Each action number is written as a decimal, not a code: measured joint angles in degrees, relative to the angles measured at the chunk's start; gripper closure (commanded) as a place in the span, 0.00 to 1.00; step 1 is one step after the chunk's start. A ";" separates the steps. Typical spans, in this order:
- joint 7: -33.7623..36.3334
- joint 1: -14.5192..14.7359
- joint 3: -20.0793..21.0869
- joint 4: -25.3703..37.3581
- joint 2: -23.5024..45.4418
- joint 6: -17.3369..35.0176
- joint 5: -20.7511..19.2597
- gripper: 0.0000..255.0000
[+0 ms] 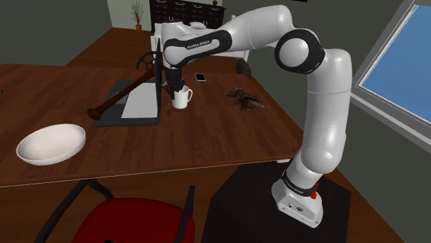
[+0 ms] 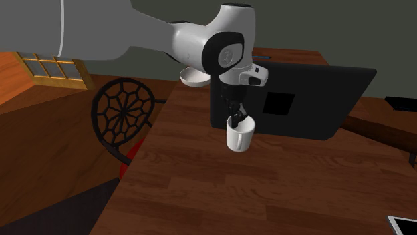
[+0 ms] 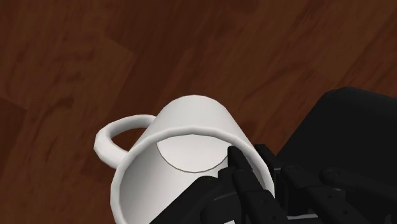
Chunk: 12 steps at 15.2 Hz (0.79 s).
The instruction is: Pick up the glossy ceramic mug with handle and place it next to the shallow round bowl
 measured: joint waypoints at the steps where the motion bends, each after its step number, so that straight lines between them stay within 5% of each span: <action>1: -0.03 0.03 0.04 0.44 -0.28 -0.72 0.08 1.00; 12: -0.84 0.07 0.28 6.32 -1.95 -8.20 0.68 1.00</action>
